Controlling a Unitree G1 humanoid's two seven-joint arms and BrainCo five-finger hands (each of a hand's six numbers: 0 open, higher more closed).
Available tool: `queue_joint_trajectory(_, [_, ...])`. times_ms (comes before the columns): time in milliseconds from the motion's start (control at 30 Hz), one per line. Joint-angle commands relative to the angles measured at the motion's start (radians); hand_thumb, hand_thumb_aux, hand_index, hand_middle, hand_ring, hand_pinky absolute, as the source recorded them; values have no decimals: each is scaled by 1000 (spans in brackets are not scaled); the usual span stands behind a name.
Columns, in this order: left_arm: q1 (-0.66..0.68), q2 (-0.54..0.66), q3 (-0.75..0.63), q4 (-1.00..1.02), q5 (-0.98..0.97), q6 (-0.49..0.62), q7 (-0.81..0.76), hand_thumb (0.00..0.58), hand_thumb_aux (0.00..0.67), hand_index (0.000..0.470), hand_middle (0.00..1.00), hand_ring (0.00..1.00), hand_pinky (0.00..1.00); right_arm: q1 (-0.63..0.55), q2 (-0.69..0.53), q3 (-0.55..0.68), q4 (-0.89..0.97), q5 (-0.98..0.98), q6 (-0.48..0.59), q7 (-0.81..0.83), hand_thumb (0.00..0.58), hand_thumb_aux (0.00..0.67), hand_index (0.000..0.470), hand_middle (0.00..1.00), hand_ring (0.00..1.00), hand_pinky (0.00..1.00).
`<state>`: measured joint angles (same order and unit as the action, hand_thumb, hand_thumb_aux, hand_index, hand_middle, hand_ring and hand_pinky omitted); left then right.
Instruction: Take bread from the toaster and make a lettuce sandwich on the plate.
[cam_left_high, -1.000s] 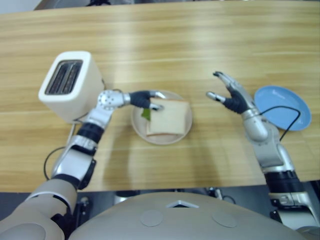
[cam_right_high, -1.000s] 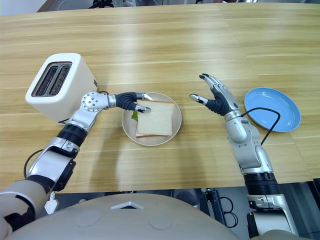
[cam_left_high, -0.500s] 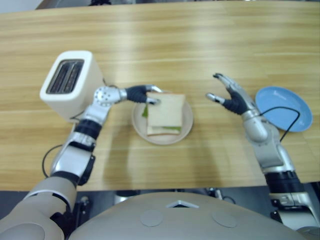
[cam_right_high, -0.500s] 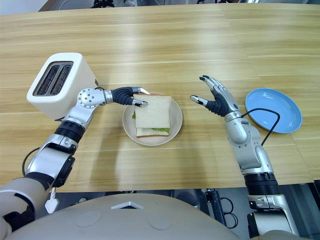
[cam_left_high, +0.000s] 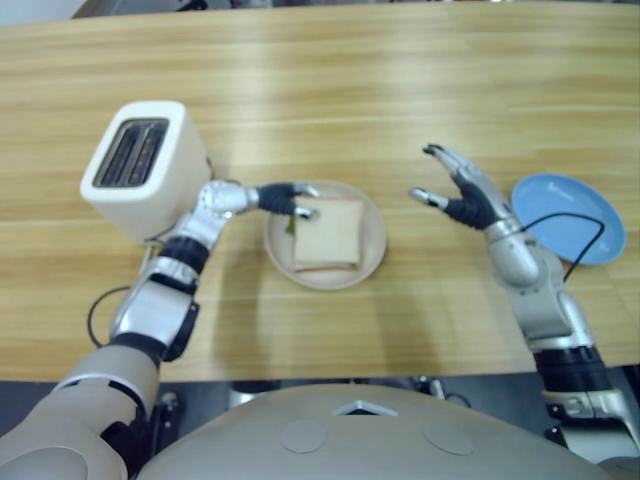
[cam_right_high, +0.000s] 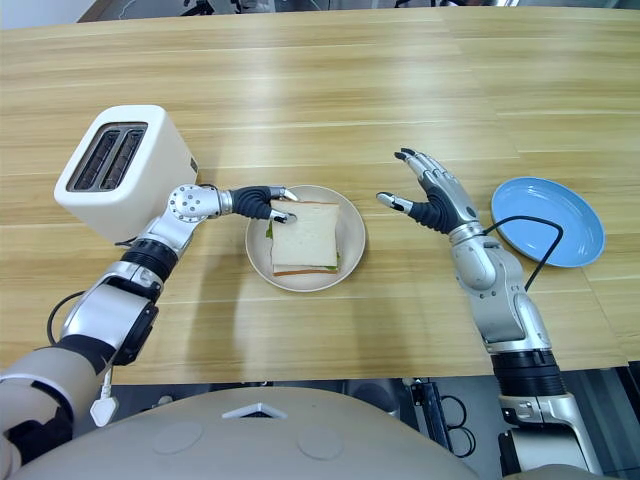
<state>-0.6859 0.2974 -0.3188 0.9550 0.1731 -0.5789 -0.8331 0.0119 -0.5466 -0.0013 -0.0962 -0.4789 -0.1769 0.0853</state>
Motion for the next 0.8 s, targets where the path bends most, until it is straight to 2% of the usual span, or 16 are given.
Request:
queue_joint_trajectory(33, [-25,7,-23,65,60,-10,38,580,670,460,1000,1000,1000,19,-11,28,-44,-24,-20,23,132,81,56,0,0,0])
queue_joint_trajectory(100, [-40,10,-28,100,82,-12,65,580,670,460,1000,1000,1000,36,-23,72,-79,-51,-65,43,66,39,27,0,0,0])
queue_joint_trajectory(333, [-77,11,-54,197,163,-19,162,580,670,460,1000,1000,1000,70,-53,219,-159,-171,-163,115,0,0,0,0,0,0])
queue_joint_trajectory(567, [-99,-6,-93,261,239,-7,247,580,670,460,1000,1000,1000,18,-90,311,-142,-264,-205,197,0,0,0,0,0,0])
queue_joint_trajectory(800, [-91,-22,-151,291,310,-1,298,580,670,460,1000,1000,1000,-85,-94,351,-45,-333,-229,191,0,0,0,0,0,0])
